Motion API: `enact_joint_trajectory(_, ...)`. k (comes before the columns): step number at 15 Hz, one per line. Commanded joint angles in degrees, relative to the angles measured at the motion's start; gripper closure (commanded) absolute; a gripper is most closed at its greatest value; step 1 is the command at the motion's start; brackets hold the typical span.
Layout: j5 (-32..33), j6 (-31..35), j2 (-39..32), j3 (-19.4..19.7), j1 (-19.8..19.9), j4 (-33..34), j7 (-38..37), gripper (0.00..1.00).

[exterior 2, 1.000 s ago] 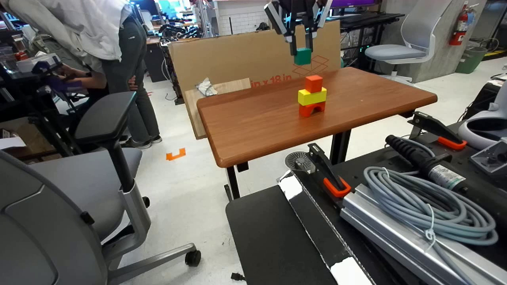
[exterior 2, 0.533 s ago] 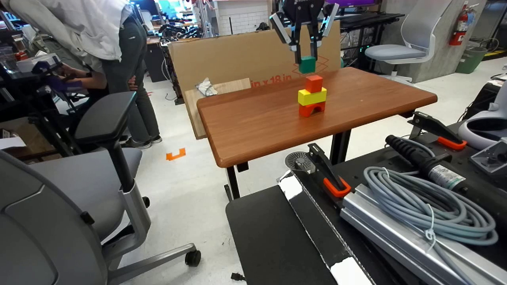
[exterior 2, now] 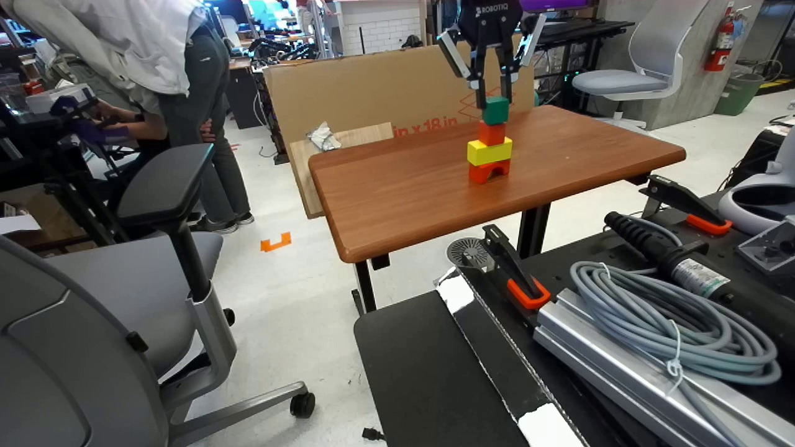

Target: Put the green block on top of the other blocks

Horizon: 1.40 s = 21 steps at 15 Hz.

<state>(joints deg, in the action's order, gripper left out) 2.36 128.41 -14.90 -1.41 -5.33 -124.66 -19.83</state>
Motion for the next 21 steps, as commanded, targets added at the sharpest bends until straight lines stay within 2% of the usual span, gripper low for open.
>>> enact_joint_trajectory(1, 0.81, 2.08, 2.05, 0.61, -0.30, -2.35, -0.61, 0.92)
enact_joint_trajectory(2, 0.84, 1.98, 2.02, 0.63, -0.36, -2.33, -0.69, 0.86)
enact_joint_trajectory(3, 0.76, 1.72, 2.03, 0.55, -0.38, -2.23, -0.49, 0.42)
enact_joint_trajectory(5, 1.08, 2.10, 2.27, 0.58, -0.49, -2.53, -0.66, 0.34)
enact_joint_trajectory(9, 1.74, 3.11, 4.14, 0.62, -0.40, -4.13, -0.22, 0.04)
enact_joint_trajectory(10, 1.81, 3.58, 5.49, 0.65, -0.32, -5.25, -0.23, 0.01)
enact_joint_trajectory(13, 1.17, 3.02, 10.84, 0.77, 0.34, -8.44, -0.52, 0.00)
enact_joint_trajectory(15, -0.60, -1.53, 14.09, 0.64, 1.55, -8.89, 2.71, 0.00)
enact_joint_trajectory(16, 0.57, 0.76, 8.97, 0.17, 0.98, -6.00, 0.42, 0.00)
enact_joint_trajectory(21, 0.55, 0.62, 9.36, 0.08, 1.13, -6.49, 0.54, 0.00)
